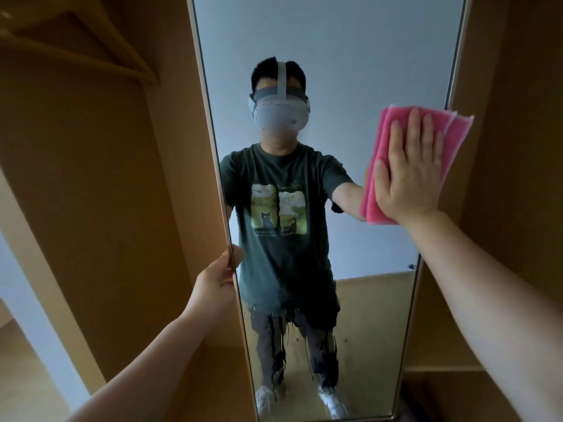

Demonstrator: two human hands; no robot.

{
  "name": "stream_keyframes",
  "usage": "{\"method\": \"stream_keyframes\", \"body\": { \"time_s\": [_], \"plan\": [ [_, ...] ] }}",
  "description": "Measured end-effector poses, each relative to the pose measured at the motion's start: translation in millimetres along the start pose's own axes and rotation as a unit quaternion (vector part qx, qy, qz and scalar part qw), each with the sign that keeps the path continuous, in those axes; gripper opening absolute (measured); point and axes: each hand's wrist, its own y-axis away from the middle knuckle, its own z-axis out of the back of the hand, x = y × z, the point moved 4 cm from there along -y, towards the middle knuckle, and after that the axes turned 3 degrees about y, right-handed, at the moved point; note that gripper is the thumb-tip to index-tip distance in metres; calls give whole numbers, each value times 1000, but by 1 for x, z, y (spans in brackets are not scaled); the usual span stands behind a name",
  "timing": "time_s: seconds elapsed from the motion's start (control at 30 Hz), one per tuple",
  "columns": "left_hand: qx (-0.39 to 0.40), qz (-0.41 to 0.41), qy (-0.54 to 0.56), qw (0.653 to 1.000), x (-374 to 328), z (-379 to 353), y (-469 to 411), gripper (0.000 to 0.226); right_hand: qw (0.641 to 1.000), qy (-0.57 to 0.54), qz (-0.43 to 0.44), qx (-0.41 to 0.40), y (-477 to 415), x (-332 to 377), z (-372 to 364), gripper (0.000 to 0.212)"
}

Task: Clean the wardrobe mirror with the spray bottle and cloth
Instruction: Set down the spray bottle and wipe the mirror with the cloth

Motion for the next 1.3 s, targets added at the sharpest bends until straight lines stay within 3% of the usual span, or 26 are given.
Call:
{"method": "stream_keyframes", "body": {
  "time_s": [0.43,0.77,0.93,1.3],
  "plan": [
    [-14,-11,-6,1000,-5,-2,6,70,1000,1,-15,5,21,5,1,59],
    [-53,-12,-17,998,-7,-10,12,71,997,-18,-9,80,151,12,-26,63],
    [-92,-5,-16,996,-10,-20,17,80,993,-43,38,104,201,7,-38,64],
    [-97,-46,2,994,16,-40,42,72,996,-74,36,42,203,7,-40,65]
  ]
}}
